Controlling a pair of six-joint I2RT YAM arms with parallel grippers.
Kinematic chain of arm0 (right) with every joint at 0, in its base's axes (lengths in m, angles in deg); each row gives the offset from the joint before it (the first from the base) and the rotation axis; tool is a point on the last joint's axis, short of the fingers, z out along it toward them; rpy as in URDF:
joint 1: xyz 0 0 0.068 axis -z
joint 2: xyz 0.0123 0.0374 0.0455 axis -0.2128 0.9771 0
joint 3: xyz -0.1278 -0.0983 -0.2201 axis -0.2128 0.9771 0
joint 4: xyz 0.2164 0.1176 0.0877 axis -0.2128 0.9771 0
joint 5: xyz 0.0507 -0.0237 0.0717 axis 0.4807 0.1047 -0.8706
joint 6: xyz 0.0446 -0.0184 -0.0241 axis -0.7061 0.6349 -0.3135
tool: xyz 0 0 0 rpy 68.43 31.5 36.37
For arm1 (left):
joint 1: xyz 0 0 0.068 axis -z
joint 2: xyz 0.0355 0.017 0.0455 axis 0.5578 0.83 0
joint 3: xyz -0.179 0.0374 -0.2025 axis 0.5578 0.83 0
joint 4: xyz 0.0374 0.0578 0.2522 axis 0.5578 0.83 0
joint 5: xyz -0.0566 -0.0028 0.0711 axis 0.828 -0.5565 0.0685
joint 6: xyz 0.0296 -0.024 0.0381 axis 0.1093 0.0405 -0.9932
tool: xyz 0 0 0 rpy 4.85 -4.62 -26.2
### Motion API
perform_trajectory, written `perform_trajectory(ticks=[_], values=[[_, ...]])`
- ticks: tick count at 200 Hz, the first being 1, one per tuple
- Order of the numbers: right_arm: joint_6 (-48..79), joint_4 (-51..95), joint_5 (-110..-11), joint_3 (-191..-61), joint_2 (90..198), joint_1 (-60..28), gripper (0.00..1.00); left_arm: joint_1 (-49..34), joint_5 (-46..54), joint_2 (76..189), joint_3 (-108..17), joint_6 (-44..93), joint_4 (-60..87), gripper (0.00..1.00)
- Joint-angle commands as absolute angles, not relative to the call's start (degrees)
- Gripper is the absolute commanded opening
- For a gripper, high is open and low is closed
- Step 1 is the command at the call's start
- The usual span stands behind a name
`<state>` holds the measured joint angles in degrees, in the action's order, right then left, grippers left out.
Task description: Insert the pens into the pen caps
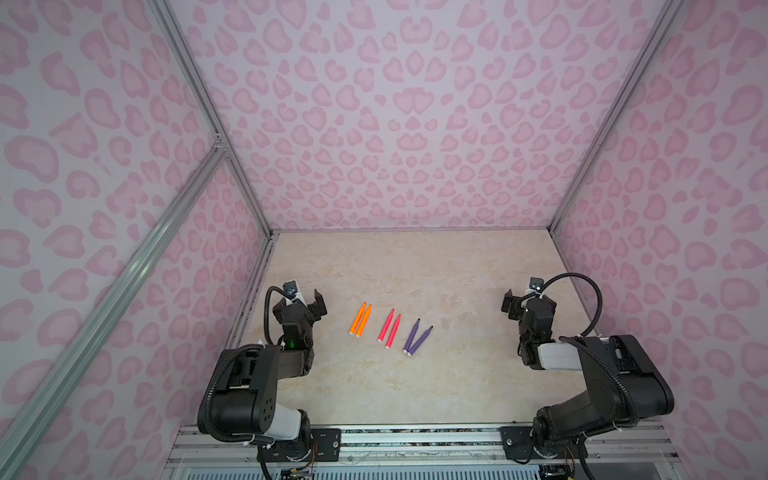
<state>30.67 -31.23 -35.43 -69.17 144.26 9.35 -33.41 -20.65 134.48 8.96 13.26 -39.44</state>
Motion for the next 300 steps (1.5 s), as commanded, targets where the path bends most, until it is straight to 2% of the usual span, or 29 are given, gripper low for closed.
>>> perform_trajectory(ticks=[1,165,189,217,236,249,277,292,300], values=[[30.6,-32.7,-34.8,-69.1,144.4,9.3,1.0,-33.4,-20.6,134.4,8.8,13.1,-40.9,0.97],[30.6,-32.8,-34.8,-69.1,144.3,9.3,0.99,-33.3,-20.9,134.1,9.0,13.0,-41.5,0.98],[30.3,-35.2,-30.7,-67.2,142.4,8.6,0.99,-32.0,-26.4,126.6,5.0,13.3,-26.8,0.98],[30.5,-40.8,-30.0,-64.0,141.8,8.1,1.0,-30.9,-29.3,120.5,9.5,13.1,-30.7,0.98],[32.0,-41.8,-27.6,-63.9,140.4,6.8,0.99,-30.5,-26.9,117.5,9.2,13.1,-28.9,0.98],[32.1,-35.2,-20.8,-64.7,135.1,4.4,0.99,-29.7,-24.8,115.9,9.5,12.0,-29.8,0.98],[26.9,-11.3,-20.2,-71.3,124.9,3.8,1.0,-28.6,-19.2,110.6,11.1,11.3,-31.2,0.98],[16.7,6.6,-16.4,-78.4,121.6,3.8,0.99,-28.5,-15.8,105.9,11.2,14.0,-29.2,0.98],[4.1,18.1,-11.4,-83.1,120.5,3.9,0.99,-28.5,-13.6,103.4,11.0,15.9,-27.5,0.98]])
